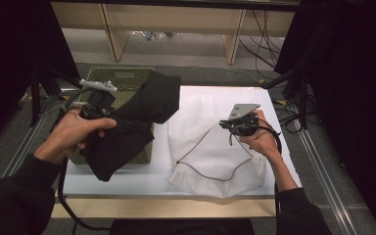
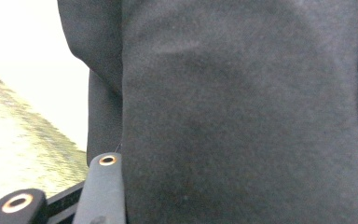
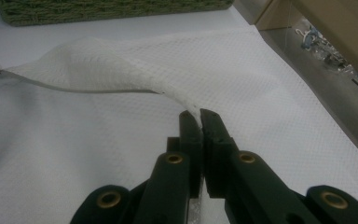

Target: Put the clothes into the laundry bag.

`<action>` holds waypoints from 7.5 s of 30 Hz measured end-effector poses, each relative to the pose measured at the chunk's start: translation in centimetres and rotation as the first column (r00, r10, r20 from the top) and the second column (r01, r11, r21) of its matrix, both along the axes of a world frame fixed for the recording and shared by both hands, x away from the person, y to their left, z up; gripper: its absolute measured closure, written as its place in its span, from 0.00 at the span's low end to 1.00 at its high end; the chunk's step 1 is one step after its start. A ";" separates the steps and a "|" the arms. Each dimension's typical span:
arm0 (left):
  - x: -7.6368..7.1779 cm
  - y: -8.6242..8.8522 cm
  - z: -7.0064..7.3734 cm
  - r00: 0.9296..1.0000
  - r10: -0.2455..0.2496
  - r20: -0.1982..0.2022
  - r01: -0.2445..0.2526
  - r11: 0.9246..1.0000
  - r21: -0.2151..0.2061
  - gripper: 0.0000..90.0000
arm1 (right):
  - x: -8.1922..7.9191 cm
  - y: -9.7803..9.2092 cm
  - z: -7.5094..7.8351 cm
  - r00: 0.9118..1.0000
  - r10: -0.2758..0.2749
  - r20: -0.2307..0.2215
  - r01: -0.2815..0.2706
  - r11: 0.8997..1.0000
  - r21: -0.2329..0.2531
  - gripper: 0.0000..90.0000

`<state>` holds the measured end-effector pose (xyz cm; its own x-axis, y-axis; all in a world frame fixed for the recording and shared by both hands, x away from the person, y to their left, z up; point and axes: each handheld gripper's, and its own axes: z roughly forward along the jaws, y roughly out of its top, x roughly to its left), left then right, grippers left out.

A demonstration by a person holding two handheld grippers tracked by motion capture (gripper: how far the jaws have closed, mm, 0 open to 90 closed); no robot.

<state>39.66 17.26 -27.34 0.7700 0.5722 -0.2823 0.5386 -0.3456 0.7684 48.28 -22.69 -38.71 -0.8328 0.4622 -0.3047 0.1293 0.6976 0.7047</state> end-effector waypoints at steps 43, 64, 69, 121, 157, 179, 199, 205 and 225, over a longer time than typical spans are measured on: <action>1.7 -16.7 -13.4 0.900 -0.249 -0.359 0.287 0.956 0.057 0.55 | -0.5 -0.3 0.9 1.000 0.002 0.014 -0.002 0.999 0.040 0.99; 6.9 -20.3 -14.8 0.961 0.043 -0.274 0.029 0.967 0.254 0.35 | -0.8 -0.3 1.2 1.000 0.006 0.027 -0.007 1.000 0.029 0.99; 6.4 -19.9 -14.0 0.974 0.011 -0.224 0.034 0.980 0.198 0.19 | -0.5 -0.6 0.7 1.000 0.004 0.020 -0.005 1.000 0.026 0.99; 0.0 -15.8 -15.6 0.998 -0.030 -0.051 0.036 0.992 0.119 0.83 | -0.7 -0.4 0.6 1.000 0.010 0.005 -0.010 1.000 0.018 0.99; 1.5 -15.9 -16.4 0.996 0.002 -0.084 0.018 0.970 0.240 0.20 | -0.8 -0.6 0.9 1.000 0.010 0.007 -0.010 1.000 0.022 0.99; 4.9 -18.9 -16.3 0.993 0.079 -0.092 -0.062 0.983 0.173 0.82 | -0.9 -0.7 1.1 1.000 0.012 0.003 -0.012 0.999 0.033 0.99; 8.1 -20.4 -17.5 0.983 0.154 -0.099 -0.140 0.981 0.135 0.69 | -0.9 -1.1 1.1 1.000 0.006 0.009 -0.007 0.999 0.035 1.00; 5.9 -17.9 -16.8 0.987 0.112 -0.113 -0.091 0.980 0.174 0.46 | -0.9 -1.2 1.2 1.000 0.002 0.005 -0.002 0.999 0.041 0.99; 9.2 -20.9 -18.3 0.981 0.182 -0.069 -0.171 0.976 0.138 0.97 | -1.0 -1.1 1.1 1.000 0.007 0.001 -0.007 0.999 0.040 0.99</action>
